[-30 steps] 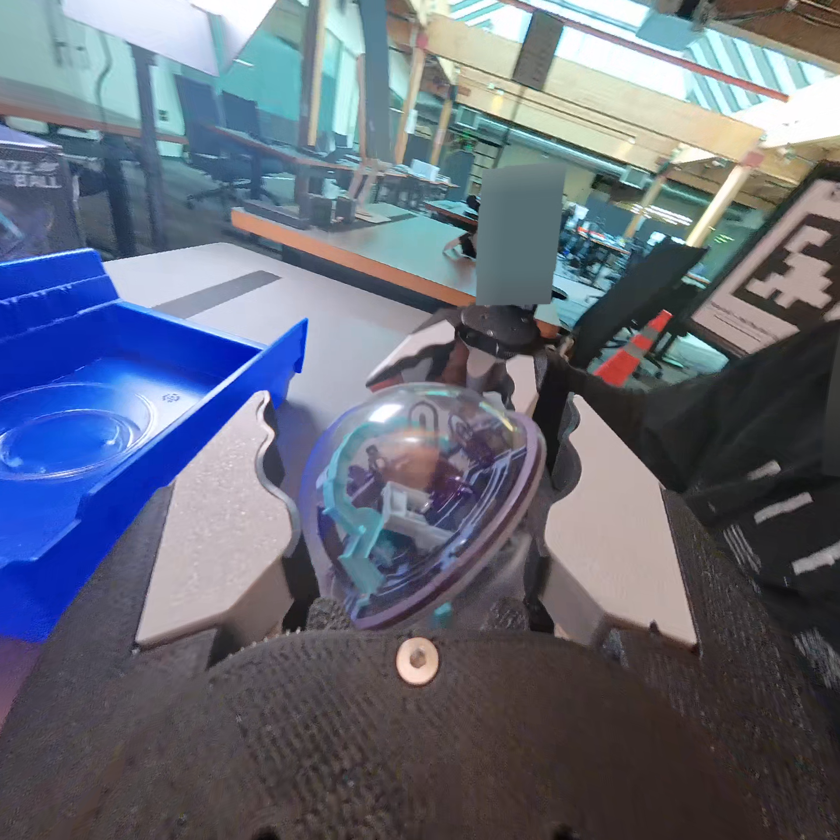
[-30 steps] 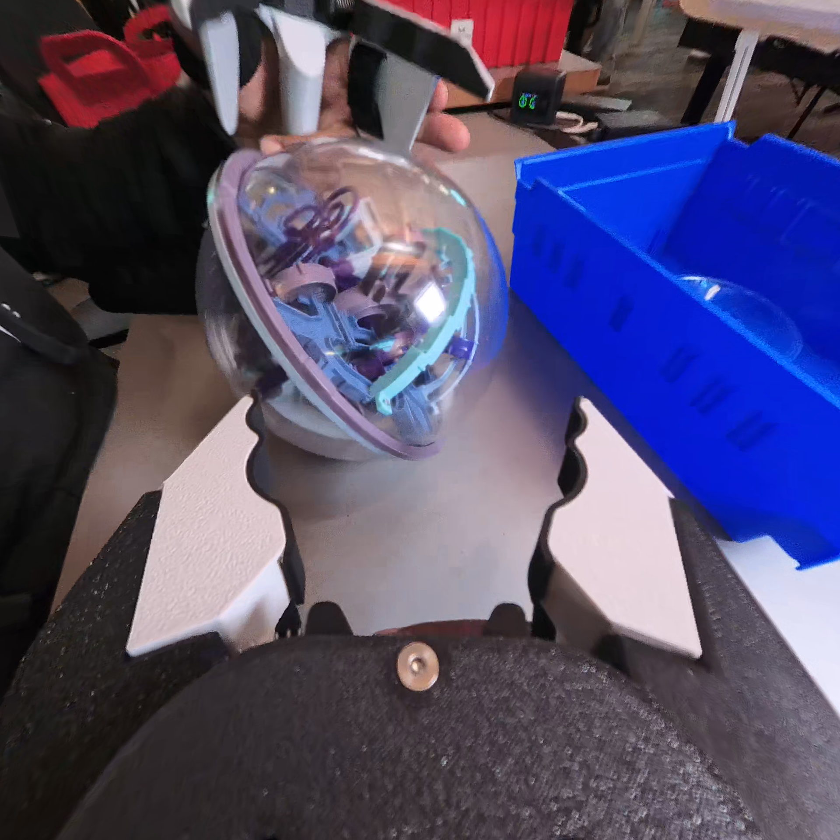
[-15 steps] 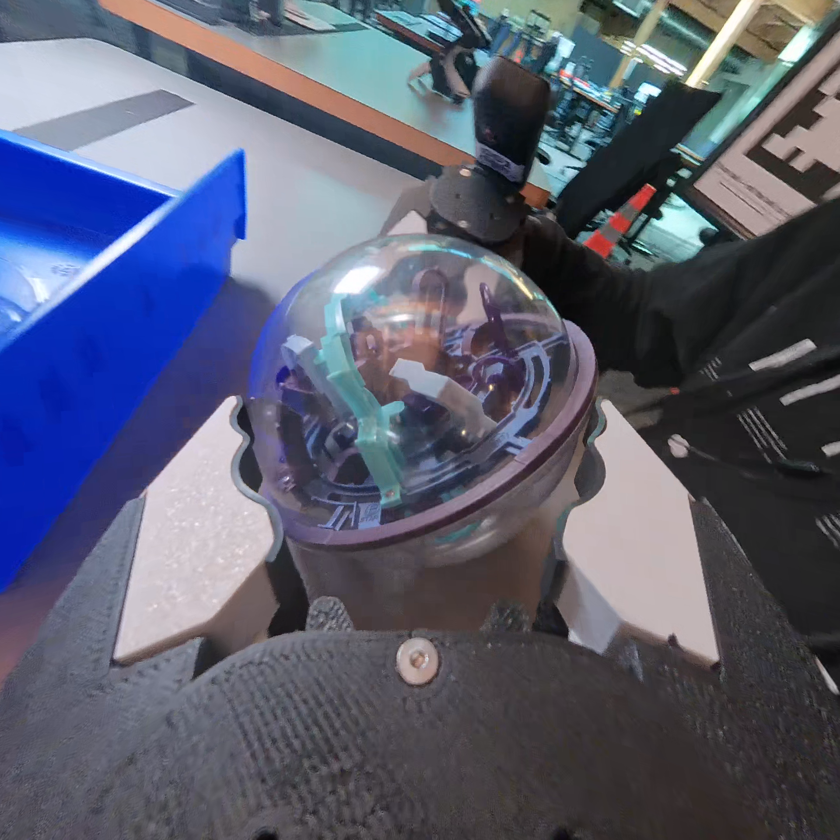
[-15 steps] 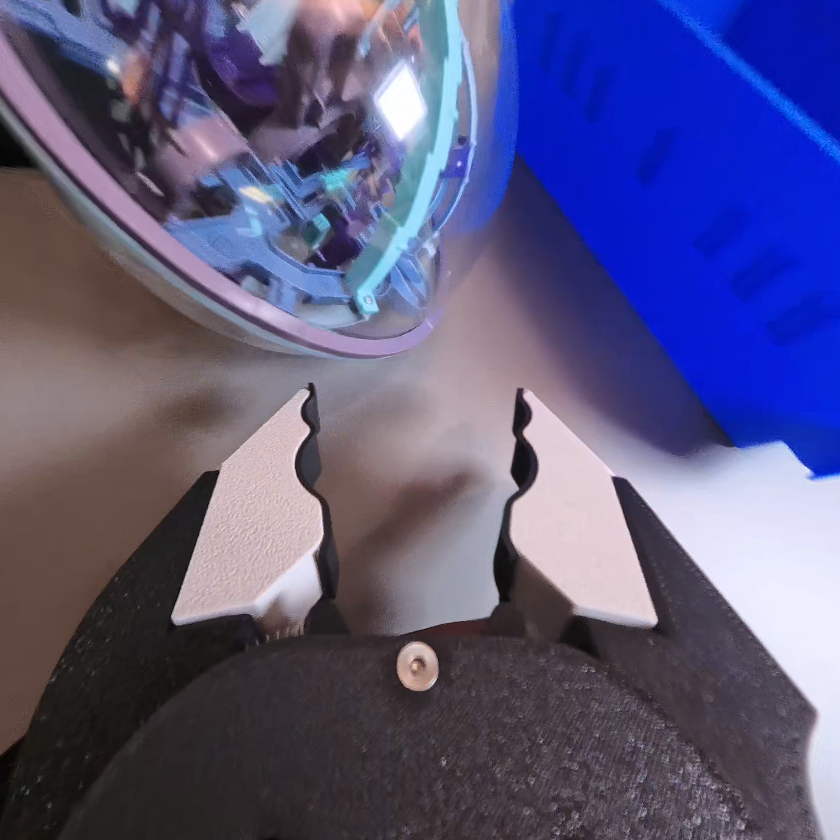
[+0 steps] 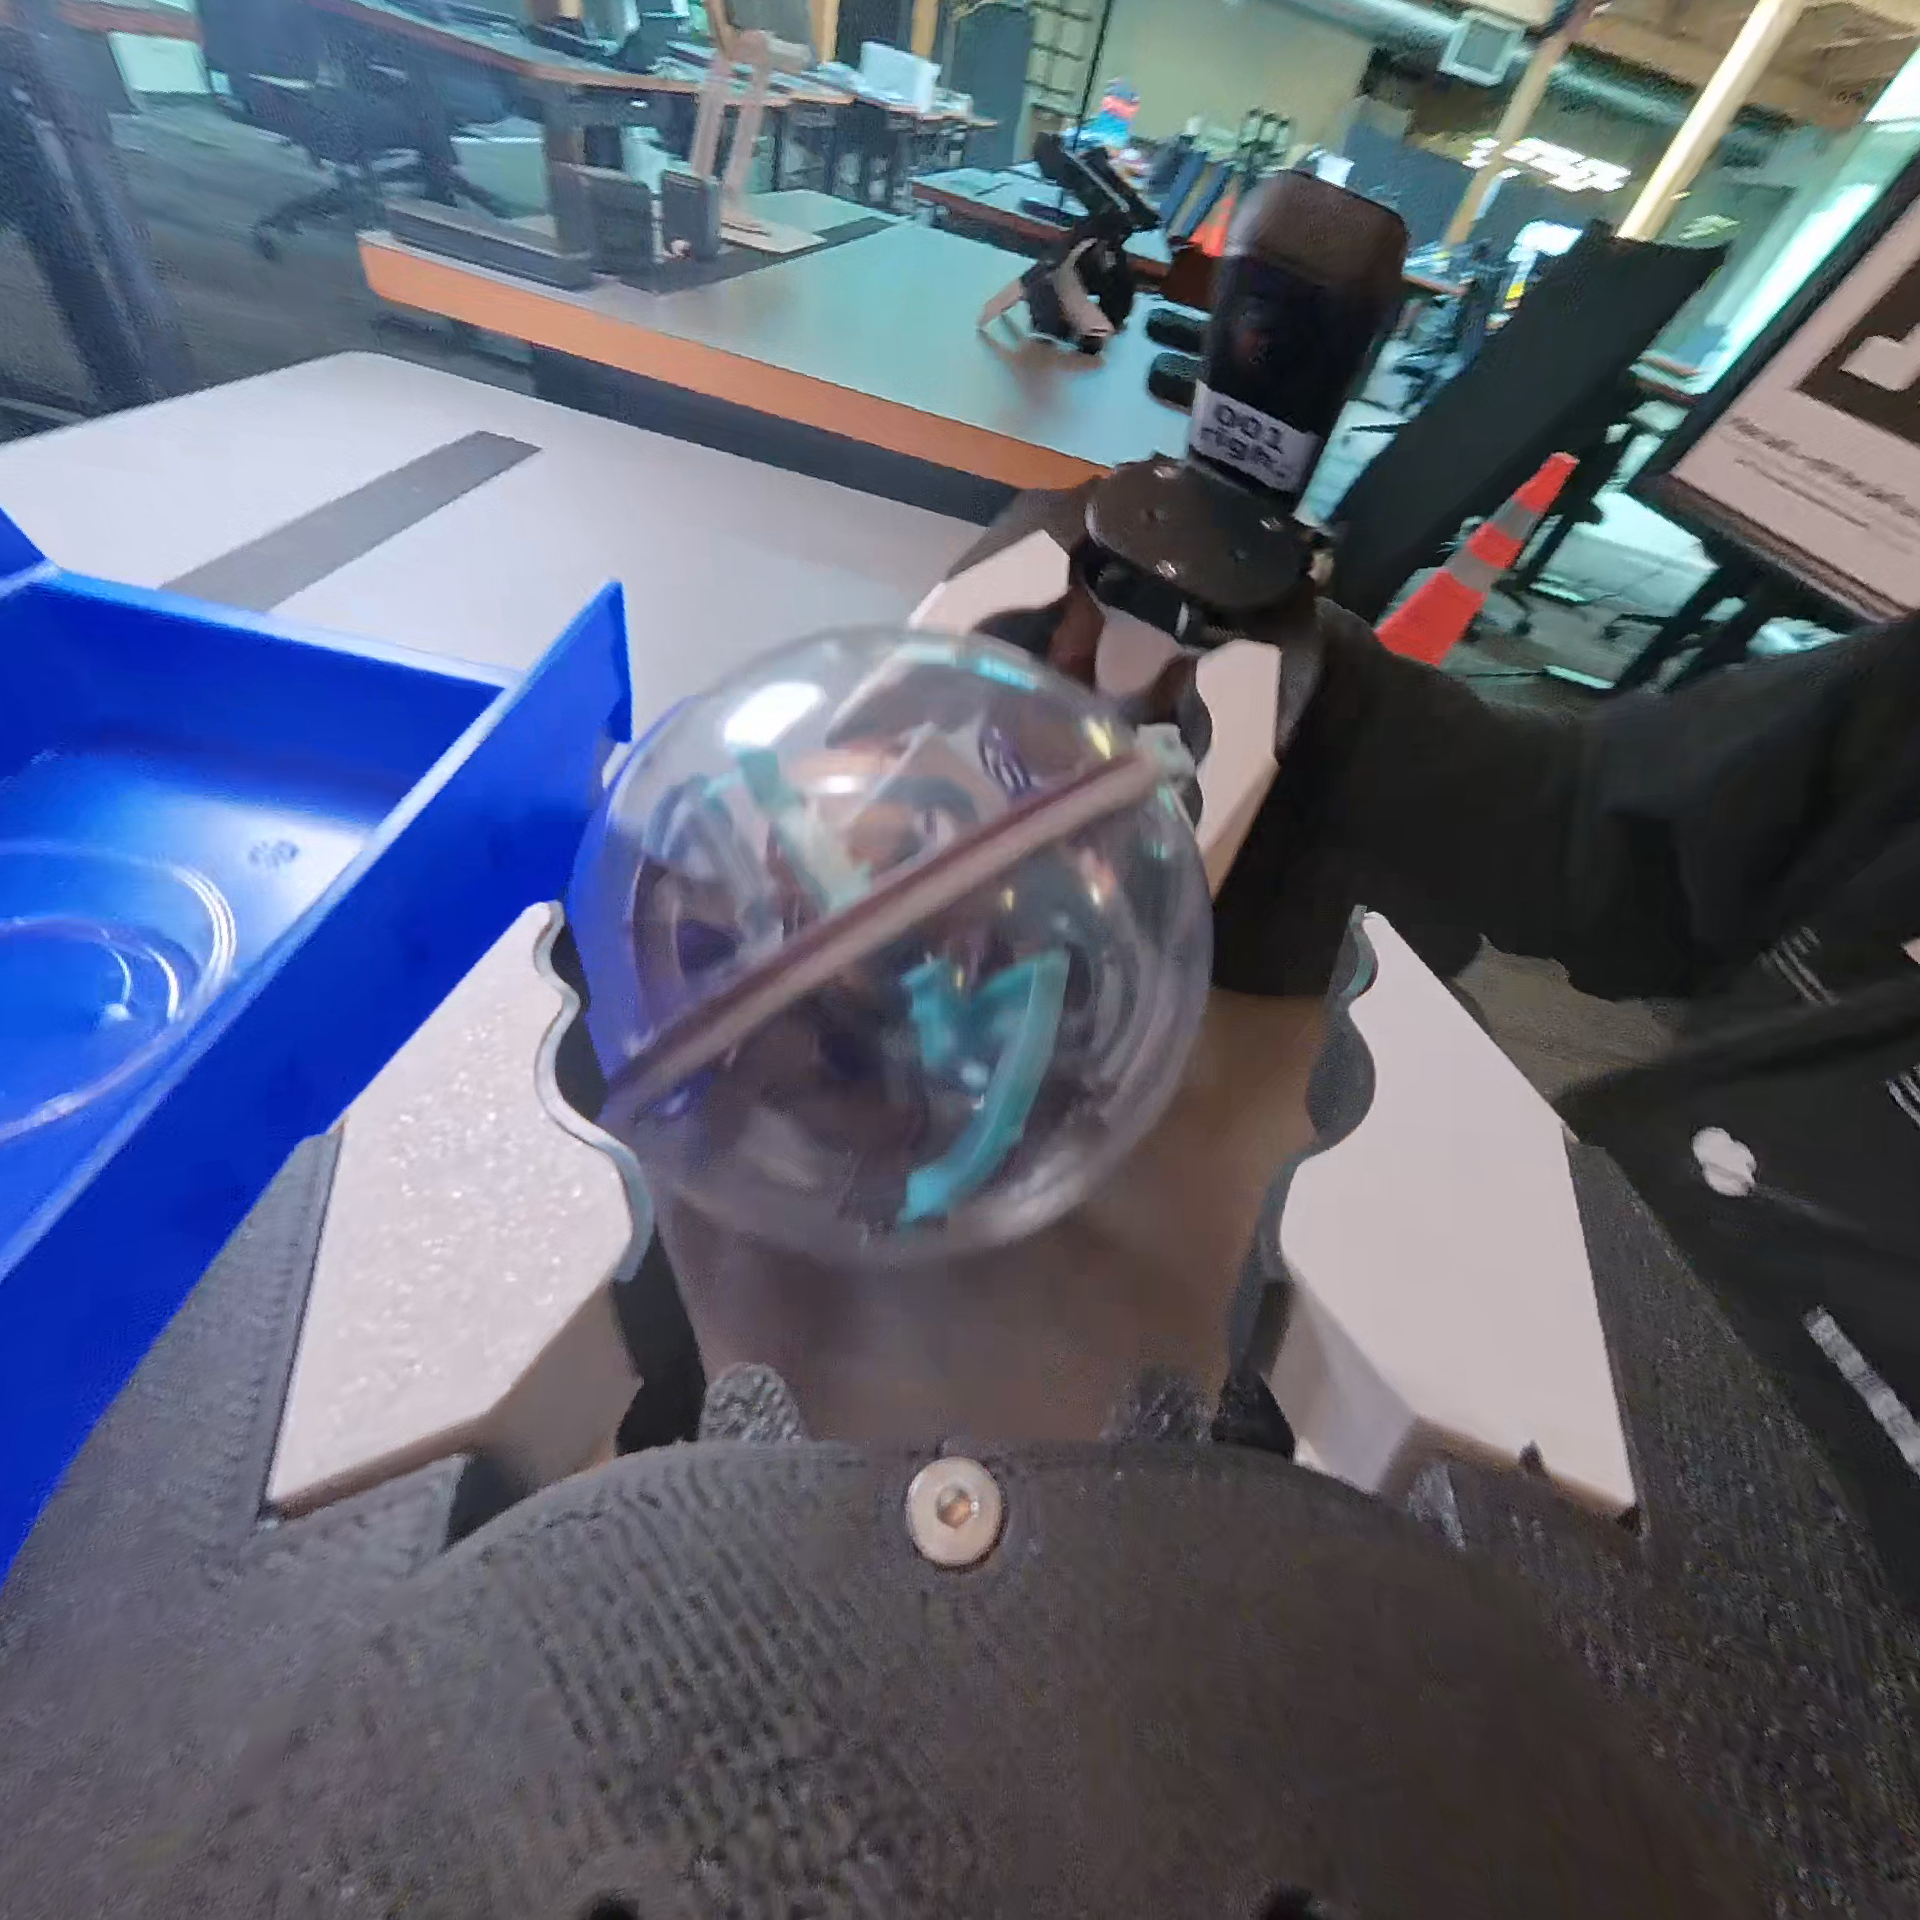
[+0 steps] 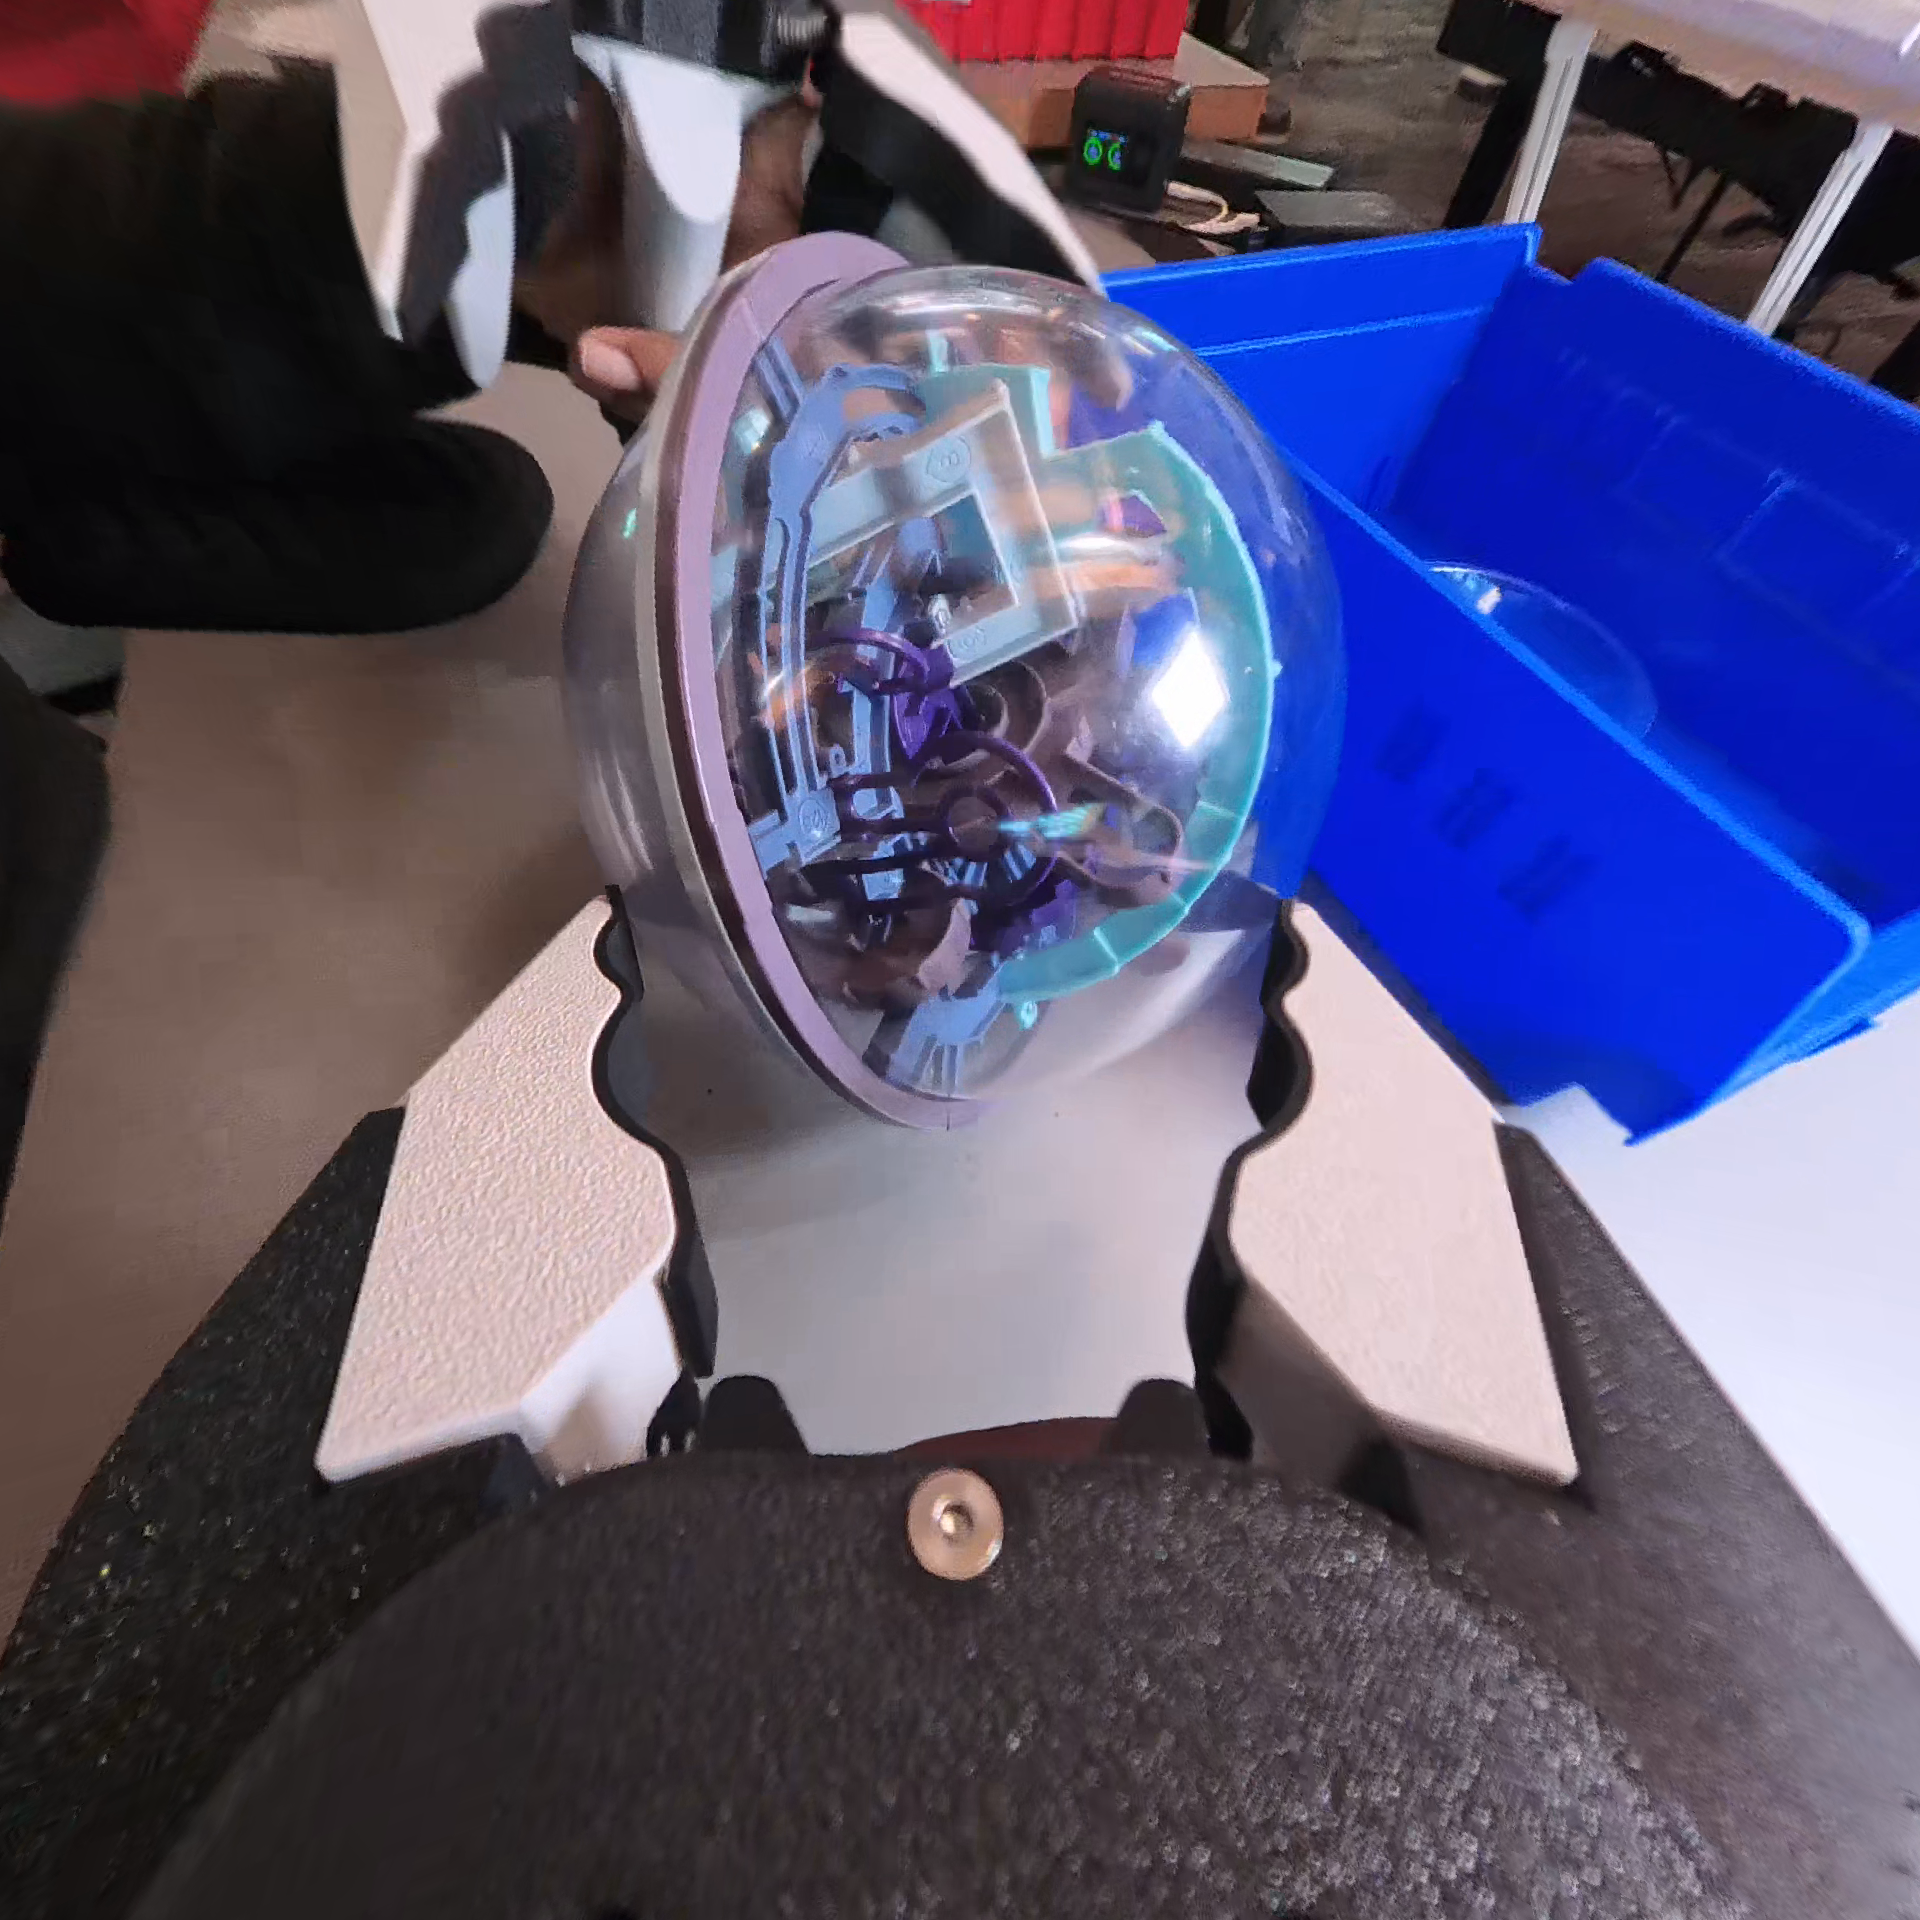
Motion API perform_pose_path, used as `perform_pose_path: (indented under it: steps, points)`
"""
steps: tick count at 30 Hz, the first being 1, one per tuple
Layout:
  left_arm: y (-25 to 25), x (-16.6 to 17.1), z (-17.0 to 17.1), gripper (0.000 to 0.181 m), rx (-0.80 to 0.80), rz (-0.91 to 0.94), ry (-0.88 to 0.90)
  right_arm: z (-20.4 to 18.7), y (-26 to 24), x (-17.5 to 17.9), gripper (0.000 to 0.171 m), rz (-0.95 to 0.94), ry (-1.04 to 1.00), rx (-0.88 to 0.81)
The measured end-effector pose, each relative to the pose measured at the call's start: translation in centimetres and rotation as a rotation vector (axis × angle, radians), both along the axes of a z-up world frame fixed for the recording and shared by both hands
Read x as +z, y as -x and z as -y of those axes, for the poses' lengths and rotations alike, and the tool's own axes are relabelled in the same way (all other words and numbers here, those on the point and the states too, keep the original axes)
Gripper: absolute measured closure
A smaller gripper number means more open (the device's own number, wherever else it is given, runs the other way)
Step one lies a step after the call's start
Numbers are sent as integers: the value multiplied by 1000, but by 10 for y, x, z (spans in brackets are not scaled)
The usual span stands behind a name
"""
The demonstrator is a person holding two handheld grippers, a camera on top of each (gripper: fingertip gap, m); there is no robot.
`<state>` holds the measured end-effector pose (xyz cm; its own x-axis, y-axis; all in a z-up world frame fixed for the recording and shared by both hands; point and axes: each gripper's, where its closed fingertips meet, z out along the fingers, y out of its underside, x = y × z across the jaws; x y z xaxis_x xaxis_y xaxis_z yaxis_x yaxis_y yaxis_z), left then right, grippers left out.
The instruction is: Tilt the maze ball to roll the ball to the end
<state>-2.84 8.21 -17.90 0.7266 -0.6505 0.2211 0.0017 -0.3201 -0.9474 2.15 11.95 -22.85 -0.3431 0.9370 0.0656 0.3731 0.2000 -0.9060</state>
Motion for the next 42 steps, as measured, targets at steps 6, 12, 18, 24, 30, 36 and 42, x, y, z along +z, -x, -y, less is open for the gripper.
perform_pose_path:
  steps: [6, 12, 18, 24, 30, 36, 42]
  points:
    - [13, -59, 5, 44, -20, 86, 218, -4, 2, -4, 62, -4, 177, 25]
    - [14, -67, 6, 47, -11, -51, 164, 0, 3, -6, 61, -25, 151, 17]
    - [22, -67, 12, 45, 0, -180, 42, 10, 10, -10, 62, -47, -67, 3]
    - [28, -59, 16, 46, 16, -365, -121, 11, 13, -21, 65, -38, -213, -8]
    - [34, -63, 26, 52, 44, -614, -245, 18, 10, -22, 68, -38, -268, 20]
    - [48, -68, 33, 66, 69, -729, -271, 24, 5, -13, 75, -71, -209, 55]
    - [54, -59, 51, 81, 67, -456, -172, 29, 1, -11, 91, -80, -207, 80]
